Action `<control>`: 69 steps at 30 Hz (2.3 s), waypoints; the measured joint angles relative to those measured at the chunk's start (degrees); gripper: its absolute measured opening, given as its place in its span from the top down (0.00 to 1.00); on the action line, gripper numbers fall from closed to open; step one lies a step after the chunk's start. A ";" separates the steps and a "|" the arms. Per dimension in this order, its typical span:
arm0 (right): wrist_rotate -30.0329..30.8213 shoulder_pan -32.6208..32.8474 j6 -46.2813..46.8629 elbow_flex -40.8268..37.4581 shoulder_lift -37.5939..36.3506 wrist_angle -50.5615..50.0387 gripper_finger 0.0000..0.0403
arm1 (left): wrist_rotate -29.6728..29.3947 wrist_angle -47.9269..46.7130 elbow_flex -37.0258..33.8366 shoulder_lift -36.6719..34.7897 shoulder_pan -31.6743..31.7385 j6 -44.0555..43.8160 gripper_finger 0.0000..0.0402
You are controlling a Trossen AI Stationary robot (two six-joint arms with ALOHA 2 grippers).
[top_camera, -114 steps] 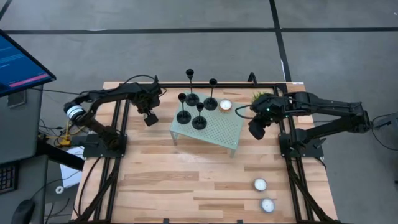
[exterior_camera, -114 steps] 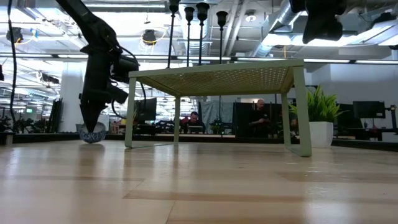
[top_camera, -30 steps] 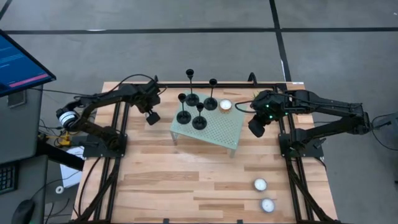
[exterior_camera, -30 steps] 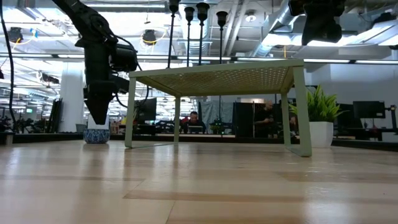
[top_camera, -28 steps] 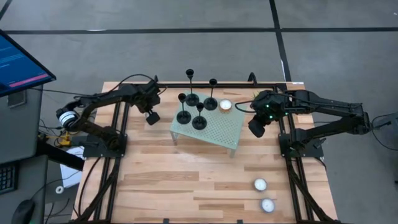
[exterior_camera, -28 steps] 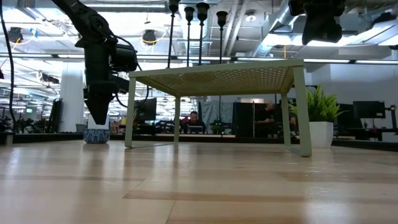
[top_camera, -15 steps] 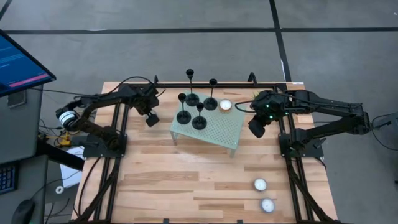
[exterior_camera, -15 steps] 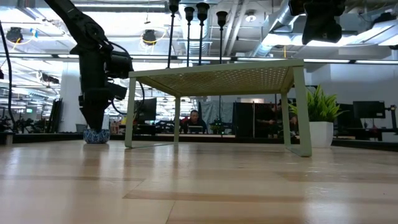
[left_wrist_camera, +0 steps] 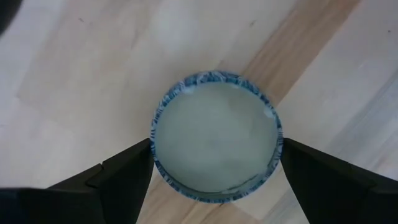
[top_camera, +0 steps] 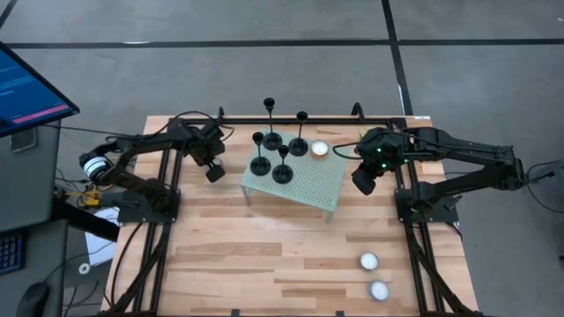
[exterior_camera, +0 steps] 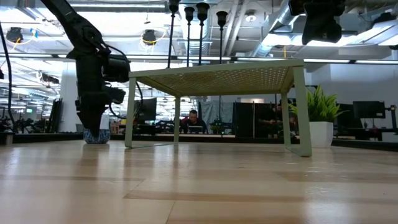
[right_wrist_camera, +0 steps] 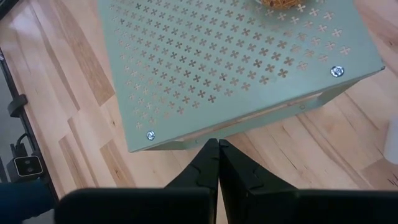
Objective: Pick & Place candle stick holders
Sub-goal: Put the blue scented candle on the shelf
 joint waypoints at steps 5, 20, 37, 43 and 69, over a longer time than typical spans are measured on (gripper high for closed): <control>-0.02 0.00 0.00 0.00 0.00 0.02 1.00 | -0.98 2.13 -0.04 0.00 -0.04 -0.99 0.15; -0.09 0.00 0.85 0.00 0.00 0.02 1.00 | -1.24 3.56 0.10 1.09 -0.62 -2.28 0.24; -0.13 0.06 -1.06 0.00 0.00 0.02 1.00 | -0.62 -4.92 1.24 -15.43 -17.95 -20.91 0.25; -0.13 0.09 -2.69 0.00 0.02 0.02 1.00 | 0.42 -7.14 1.25 -19.13 -27.62 -30.57 0.25; -2.57 10.80 -5.17 0.00 0.02 -2.37 1.00 | 10.79 12.70 1.25 -5.69 -67.39 -77.83 0.25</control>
